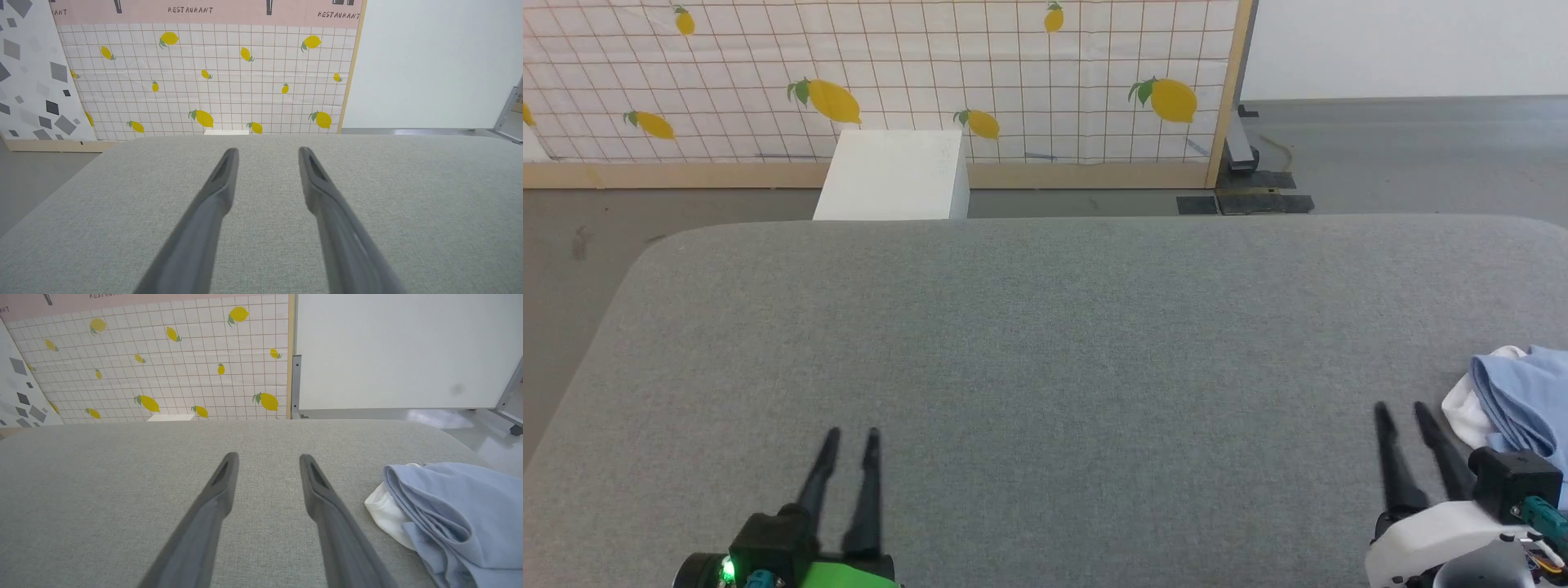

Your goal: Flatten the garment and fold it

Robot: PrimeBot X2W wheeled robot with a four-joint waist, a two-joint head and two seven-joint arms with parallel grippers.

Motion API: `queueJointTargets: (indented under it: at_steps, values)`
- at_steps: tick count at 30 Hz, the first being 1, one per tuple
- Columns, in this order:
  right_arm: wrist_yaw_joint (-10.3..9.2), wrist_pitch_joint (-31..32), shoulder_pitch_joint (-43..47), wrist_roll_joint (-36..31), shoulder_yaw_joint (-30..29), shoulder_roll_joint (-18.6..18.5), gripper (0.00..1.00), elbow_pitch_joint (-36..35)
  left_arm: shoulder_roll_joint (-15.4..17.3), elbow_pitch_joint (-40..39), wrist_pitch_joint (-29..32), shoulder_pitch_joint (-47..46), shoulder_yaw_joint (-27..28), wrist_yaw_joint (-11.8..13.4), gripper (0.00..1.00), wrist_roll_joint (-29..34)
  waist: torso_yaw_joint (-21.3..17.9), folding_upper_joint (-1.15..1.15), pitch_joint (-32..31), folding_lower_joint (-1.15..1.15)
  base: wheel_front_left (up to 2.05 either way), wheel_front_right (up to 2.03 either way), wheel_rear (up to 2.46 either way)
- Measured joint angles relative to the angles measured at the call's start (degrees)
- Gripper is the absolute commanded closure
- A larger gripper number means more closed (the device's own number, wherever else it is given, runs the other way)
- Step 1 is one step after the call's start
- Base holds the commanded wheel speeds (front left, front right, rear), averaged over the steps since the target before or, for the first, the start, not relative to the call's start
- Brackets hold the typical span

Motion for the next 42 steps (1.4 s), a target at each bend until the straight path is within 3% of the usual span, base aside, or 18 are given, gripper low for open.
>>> queueJointTargets:
  at_steps: [42]
  values:
    - [0.00,1.5,-0.3,-1.1,2.3,0.0,1.00,-1.5,-1.7,0.5,4.4,-1.6,3.1,-0.8,1.00,3.2,0.2,0.00,0.8,0.00,0.00,0.00,0.00]
